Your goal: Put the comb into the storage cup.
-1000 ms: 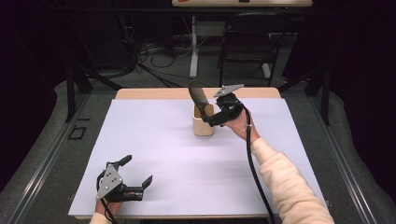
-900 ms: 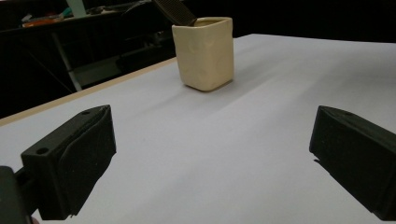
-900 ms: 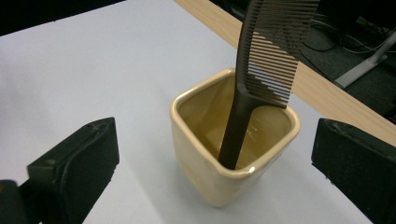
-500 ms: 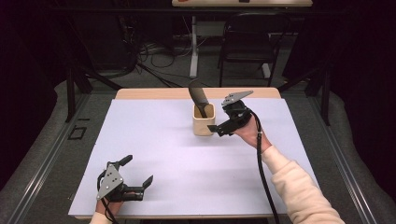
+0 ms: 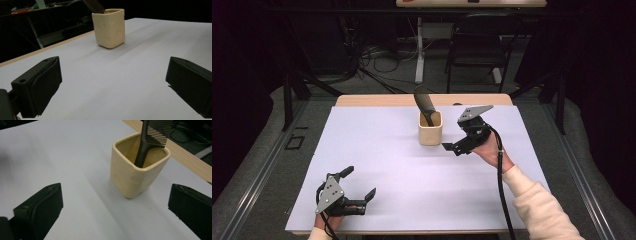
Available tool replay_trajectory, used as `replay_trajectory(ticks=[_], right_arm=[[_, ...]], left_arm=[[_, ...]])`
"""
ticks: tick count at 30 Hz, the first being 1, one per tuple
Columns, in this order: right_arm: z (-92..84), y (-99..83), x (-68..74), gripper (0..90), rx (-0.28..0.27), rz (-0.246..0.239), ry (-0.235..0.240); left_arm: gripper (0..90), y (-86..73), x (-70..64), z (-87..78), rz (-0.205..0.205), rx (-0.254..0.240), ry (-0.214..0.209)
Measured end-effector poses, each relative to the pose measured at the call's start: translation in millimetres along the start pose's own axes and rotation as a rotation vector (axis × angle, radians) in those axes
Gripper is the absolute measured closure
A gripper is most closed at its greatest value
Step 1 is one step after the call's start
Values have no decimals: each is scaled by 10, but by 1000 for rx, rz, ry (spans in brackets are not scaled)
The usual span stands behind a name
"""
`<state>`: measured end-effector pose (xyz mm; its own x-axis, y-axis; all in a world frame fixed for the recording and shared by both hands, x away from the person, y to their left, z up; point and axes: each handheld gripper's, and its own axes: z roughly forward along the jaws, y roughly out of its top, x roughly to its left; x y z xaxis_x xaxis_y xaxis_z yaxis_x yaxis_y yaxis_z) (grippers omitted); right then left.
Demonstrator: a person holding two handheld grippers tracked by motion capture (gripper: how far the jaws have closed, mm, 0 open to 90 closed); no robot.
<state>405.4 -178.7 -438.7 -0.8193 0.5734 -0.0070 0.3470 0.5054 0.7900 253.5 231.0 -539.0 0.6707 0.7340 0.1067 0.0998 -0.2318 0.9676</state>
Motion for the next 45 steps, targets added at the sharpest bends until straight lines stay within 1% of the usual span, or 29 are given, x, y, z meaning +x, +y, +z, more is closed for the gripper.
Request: replay_trajectory(ticks=[7, 9, 14, 17, 25, 29, 34, 36, 45], right_arm=[[-102, -105, 44, 0, 3, -4, 0], [-130, -137, 57, 0, 1, 3, 1], [-178, -223, 89, 0, 13, 2, -4], [-211, -275, 105, 0, 3, 9, -3], [-288, -401, 172, 0, 0, 13, -7], [-314, -452, 205, 0, 0, 9, -13], [-339, -537, 245, 0, 13, 10, -9], [-345, -582, 265, 0, 12, 20, -10], [-352, -773, 345, 0, 27, 25, -8]], left_arm=[[4, 2, 1, 4, 3, 1, -2], [4, 2, 2, 4, 2, 1, -2], [4, 1, 1, 9, 3, 5, -3], [4, 2, 1, 10, 4, 5, -4], [4, 3, 3, 9, 4, 3, -5], [4, 3, 1, 10, 4, 5, -5], [4, 3, 2, 10, 4, 5, -4], [4, 3, 1, 11, 4, 6, -4], [4, 3, -3, 16, 1, 8, -4]])
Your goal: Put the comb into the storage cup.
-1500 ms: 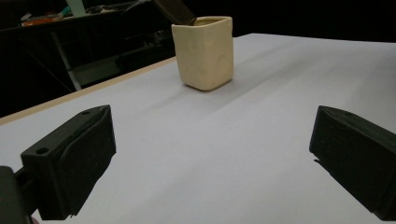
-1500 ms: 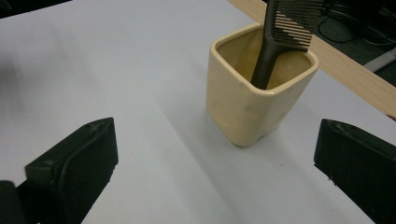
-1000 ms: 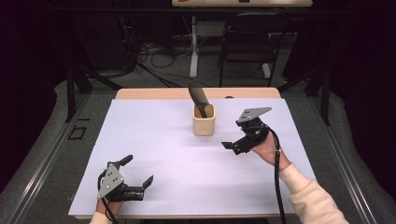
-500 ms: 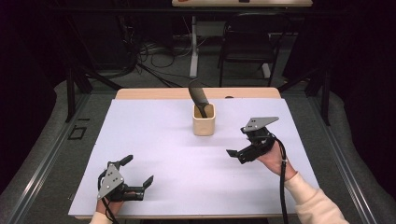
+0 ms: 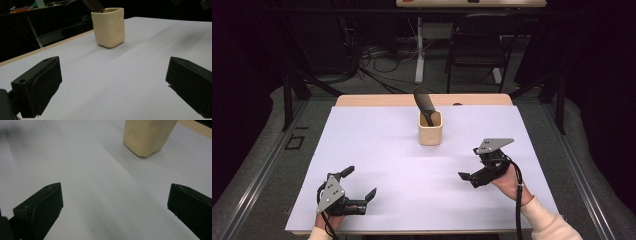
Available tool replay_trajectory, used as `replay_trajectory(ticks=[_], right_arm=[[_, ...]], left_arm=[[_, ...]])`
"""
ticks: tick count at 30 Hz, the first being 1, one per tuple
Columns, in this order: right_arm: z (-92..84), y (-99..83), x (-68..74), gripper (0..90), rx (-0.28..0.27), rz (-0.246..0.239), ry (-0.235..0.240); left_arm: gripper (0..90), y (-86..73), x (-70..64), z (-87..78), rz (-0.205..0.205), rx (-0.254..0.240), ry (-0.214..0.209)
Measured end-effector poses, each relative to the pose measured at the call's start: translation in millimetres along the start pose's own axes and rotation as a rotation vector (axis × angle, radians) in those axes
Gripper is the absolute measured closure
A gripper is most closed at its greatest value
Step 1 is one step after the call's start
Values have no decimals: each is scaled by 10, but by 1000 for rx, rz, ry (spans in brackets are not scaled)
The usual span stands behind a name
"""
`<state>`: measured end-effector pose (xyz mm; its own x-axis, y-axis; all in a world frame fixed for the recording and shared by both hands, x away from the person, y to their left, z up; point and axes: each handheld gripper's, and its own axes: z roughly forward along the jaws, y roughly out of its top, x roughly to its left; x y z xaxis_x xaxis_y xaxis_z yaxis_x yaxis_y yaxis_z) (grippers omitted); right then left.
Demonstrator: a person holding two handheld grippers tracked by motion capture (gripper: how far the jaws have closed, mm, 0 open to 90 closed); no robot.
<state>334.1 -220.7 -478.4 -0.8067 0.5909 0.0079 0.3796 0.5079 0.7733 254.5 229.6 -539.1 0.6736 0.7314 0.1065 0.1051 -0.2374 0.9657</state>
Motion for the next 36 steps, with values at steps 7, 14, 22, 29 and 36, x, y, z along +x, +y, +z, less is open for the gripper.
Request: replay_trajectory(ticks=[7, 14, 22, 29, 36], right_arm=[[-27, -127, 25, 0, 2, 9, -17], [-78, -234, 72, 0, -1, 10, -28], [-109, -317, 115, 0, 7, -7, -44], [-169, -376, 149, 0, -20, -3, -60], [-225, -481, 181, 0, -42, 4, -82]], left_arm=[[4, 0, -1, 1, -3, -2, -1], [3, 0, -2, 2, -3, -1, -1], [4, -1, 0, 3, -4, -2, 0], [4, -1, 1, 2, -5, -1, 0], [3, -1, -1, 4, -4, 0, -2]])
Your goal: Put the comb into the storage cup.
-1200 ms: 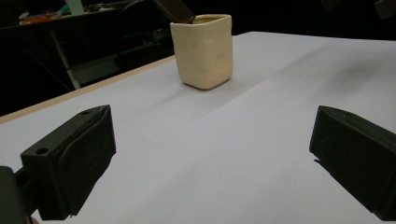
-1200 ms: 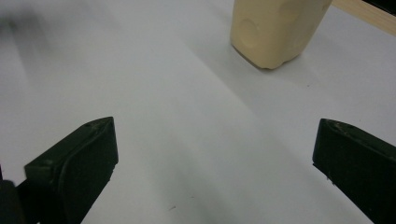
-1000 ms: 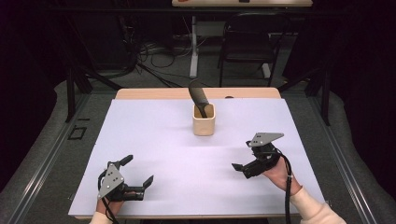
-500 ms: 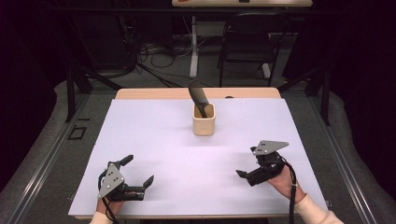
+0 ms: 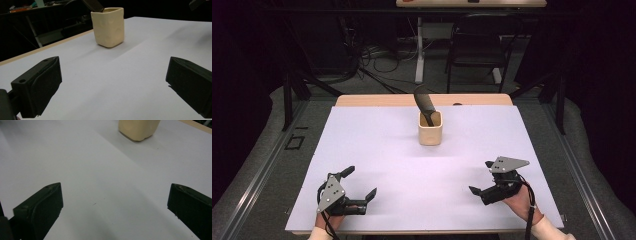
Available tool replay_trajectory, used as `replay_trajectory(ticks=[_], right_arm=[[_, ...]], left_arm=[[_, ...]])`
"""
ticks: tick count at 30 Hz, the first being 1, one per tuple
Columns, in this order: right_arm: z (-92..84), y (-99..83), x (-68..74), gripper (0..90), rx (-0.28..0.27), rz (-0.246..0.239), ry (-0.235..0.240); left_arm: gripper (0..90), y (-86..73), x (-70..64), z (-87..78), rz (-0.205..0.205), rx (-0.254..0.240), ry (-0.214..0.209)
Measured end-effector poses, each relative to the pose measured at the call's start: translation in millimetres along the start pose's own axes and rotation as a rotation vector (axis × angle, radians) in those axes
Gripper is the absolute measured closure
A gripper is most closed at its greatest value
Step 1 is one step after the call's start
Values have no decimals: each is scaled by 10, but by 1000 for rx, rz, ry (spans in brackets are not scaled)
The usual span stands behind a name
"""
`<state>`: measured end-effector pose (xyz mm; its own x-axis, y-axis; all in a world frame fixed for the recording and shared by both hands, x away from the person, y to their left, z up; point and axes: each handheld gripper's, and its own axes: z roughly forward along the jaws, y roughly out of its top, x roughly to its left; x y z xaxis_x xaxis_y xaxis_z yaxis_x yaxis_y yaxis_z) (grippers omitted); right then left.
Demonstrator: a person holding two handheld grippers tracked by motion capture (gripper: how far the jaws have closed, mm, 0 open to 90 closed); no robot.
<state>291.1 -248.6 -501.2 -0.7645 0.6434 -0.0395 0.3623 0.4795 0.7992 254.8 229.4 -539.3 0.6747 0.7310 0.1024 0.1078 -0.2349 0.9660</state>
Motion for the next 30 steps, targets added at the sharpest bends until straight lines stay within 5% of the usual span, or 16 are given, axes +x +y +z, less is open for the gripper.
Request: replay_trajectory(ticks=[30], right_arm=[[-134, -280, 197, 0, -69, -51, -38]], left_arm=[[3, -3, 8, 5, 0, 5, -5]])
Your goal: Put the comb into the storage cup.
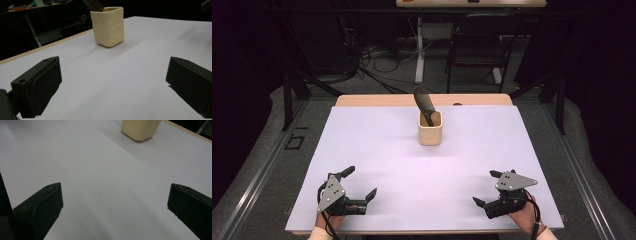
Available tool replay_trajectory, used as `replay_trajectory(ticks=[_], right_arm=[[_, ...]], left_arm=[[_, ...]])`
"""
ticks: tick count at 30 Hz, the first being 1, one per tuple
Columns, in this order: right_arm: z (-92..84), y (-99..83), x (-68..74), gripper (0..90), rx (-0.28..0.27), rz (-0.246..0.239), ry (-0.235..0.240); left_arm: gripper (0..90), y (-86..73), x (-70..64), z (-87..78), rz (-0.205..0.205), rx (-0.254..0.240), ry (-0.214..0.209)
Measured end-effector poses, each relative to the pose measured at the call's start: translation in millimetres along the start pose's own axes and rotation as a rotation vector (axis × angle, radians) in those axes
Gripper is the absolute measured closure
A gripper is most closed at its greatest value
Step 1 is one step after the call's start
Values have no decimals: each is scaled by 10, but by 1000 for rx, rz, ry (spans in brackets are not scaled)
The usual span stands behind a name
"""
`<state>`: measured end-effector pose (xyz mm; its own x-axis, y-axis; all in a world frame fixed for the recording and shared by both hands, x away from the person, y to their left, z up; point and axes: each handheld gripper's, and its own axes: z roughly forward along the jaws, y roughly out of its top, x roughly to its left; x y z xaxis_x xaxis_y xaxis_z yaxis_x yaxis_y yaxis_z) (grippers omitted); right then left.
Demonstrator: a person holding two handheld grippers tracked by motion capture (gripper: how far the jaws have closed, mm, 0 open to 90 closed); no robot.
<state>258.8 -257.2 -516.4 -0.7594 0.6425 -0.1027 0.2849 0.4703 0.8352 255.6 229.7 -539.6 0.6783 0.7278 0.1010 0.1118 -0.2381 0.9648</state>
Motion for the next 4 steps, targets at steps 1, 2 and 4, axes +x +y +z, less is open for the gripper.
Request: replay_trajectory(ticks=[1, 2, 4], right_arm=[[-7, 3, 2, 0, -3, -3, -1], [-13, 6, 3, 0, -9, -5, -3], [-28, 9, 2, 0, -19, -8, -4]], left_arm=[[3, -1, 1, 0, 0, 1, 1], [3, -1, 3, 2, 0, 1, 0], [3, -2, 4, 7, -1, 4, -1]])
